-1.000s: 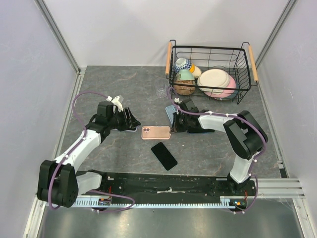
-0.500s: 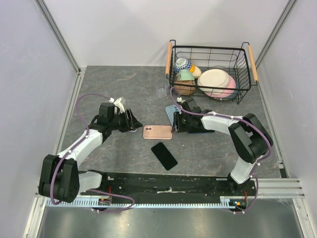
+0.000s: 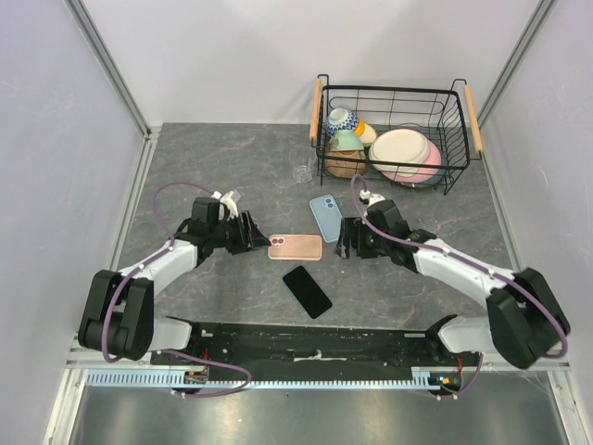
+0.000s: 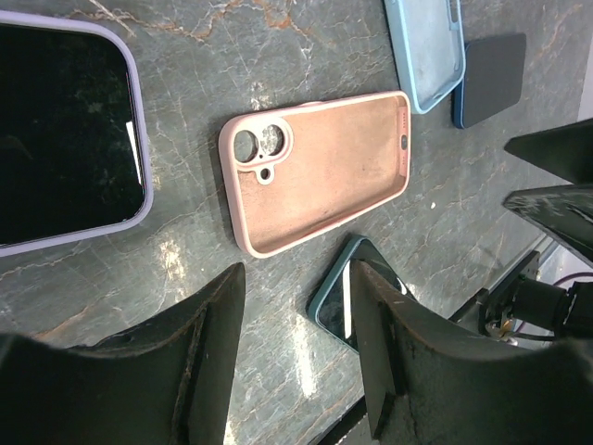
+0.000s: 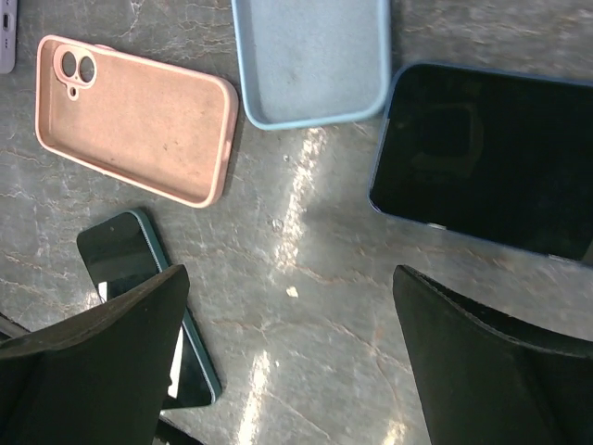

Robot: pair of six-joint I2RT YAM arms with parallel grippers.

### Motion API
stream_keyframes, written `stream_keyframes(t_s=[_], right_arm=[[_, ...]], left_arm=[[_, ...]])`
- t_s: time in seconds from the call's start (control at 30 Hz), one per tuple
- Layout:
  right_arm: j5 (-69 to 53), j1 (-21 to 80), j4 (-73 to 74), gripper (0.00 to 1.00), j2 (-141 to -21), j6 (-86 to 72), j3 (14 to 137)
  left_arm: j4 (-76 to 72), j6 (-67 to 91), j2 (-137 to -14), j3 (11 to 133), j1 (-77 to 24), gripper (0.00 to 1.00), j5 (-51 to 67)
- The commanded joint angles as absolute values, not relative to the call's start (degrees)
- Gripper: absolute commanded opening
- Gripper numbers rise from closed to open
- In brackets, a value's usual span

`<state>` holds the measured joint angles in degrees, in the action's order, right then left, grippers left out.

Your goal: Put the phone into the phone case

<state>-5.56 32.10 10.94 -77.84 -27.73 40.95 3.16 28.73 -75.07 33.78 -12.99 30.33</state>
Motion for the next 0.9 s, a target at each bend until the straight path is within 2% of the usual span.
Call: stream_keyframes(t_s=[0.0, 0.3, 0.6, 0.87], right_arm=[[-1.76, 31.38, 9.93, 0.98, -69.89, -29.36, 37.09], [-5.97, 31.03, 9.93, 0.98, -73.73, -29.35, 39.81], [-8.08, 31.99, 11.51, 0.98, -72.51, -29.62, 39.2], [-13.53, 38.93, 11.17, 0.98, -73.04, -36.72, 36.04]], left_arm=[[-1.74, 29.27, -77.43, 33.66, -13.45, 0.57, 33.4], [-4.57, 28.92, -77.79, 32.61, -14.5, 0.57, 36.65], [-5.89, 26.19, -80.76, 35.06, -21.09, 0.57, 35.25], [-6.24, 24.97, -82.0, 35.86, -25.48, 0.57, 33.58]])
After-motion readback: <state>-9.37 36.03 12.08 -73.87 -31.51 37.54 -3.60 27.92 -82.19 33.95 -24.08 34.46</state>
